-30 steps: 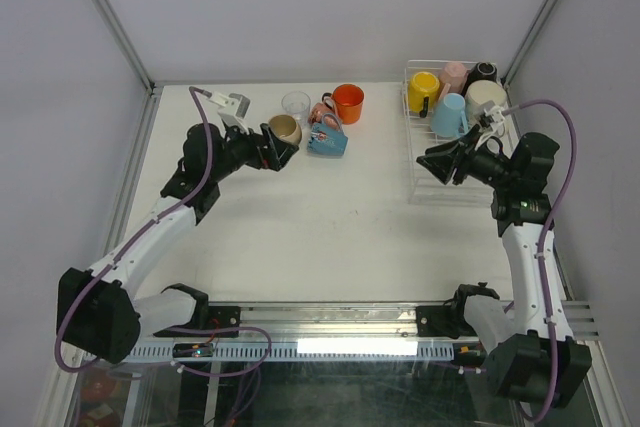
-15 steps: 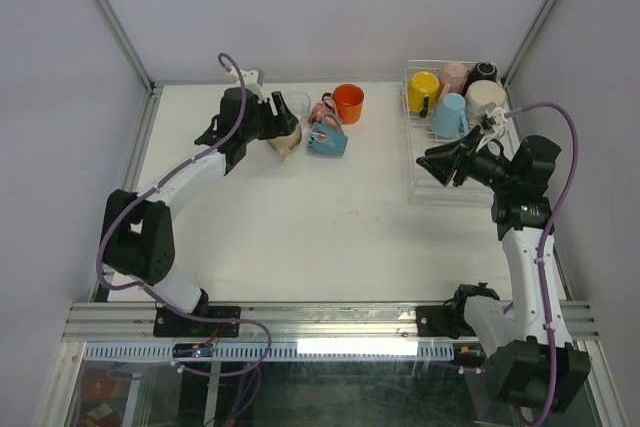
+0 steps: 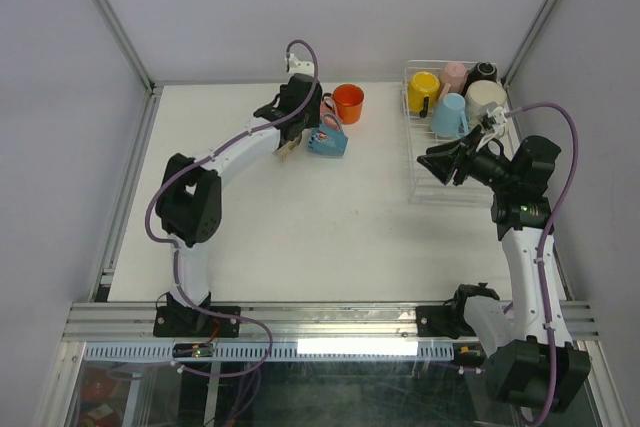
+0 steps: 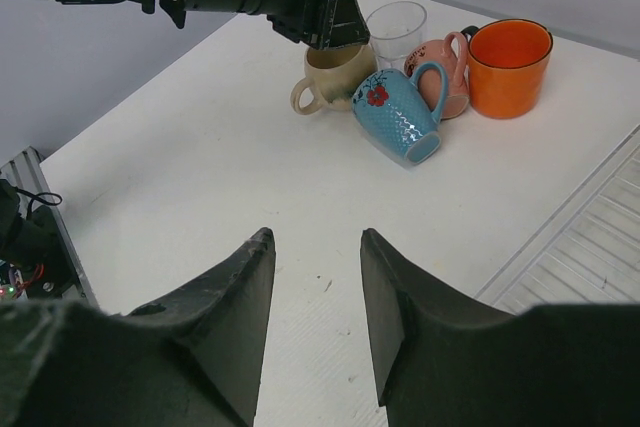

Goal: Load the cups into the dish rack
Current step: Pick up the cup at the center of the board.

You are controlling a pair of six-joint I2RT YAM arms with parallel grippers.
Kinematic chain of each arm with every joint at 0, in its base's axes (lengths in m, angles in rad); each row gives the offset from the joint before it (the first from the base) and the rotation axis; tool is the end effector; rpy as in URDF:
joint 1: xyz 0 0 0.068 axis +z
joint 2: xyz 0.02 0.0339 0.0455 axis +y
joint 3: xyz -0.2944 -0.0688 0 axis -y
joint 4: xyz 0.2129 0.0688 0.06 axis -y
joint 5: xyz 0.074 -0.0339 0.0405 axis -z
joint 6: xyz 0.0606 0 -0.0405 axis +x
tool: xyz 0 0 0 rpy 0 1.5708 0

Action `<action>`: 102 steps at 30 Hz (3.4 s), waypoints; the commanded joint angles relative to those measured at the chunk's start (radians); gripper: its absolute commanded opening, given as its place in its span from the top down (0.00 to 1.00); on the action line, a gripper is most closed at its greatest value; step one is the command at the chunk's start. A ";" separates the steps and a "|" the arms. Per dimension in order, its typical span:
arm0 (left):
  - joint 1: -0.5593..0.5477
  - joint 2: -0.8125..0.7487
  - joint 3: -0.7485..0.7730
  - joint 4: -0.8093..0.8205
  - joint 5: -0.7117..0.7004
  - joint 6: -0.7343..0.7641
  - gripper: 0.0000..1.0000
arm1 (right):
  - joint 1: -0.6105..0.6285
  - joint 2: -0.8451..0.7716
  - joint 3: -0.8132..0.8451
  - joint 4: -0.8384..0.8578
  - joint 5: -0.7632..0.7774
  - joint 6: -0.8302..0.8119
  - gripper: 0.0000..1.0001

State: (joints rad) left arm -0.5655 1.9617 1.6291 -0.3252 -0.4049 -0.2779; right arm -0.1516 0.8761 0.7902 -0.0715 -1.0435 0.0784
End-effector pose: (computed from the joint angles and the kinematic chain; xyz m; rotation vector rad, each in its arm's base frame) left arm 0.3975 -0.2240 0.2936 0.0939 2.1656 -0.0296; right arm 0.1582 0.0288 0.3648 -0.5755 1.6202 0.8385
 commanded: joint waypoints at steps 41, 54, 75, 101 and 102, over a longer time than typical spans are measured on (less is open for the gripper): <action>0.060 0.144 0.088 -0.154 0.020 -0.068 0.95 | 0.007 -0.022 -0.009 0.052 0.011 0.004 0.57; 0.065 -0.262 -0.328 0.113 0.106 -0.139 1.00 | 0.007 -0.011 -0.021 0.079 -0.012 0.038 0.56; 0.035 -0.980 -1.092 0.733 0.379 -0.533 1.00 | 0.074 0.047 -0.166 0.452 -0.120 0.264 0.56; -0.157 -0.846 -1.128 1.315 0.364 -0.715 1.00 | 0.180 0.153 -0.218 0.609 -0.118 0.452 0.54; -0.158 -0.833 -1.128 1.353 0.359 -0.721 1.00 | 0.185 0.158 -0.220 0.618 -0.118 0.462 0.54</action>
State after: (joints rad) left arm -0.7090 1.1191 0.4351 0.7162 -0.0219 -0.9730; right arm 0.0162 1.0248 0.5716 0.4591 -1.1652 0.4896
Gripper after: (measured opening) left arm 0.042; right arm 0.460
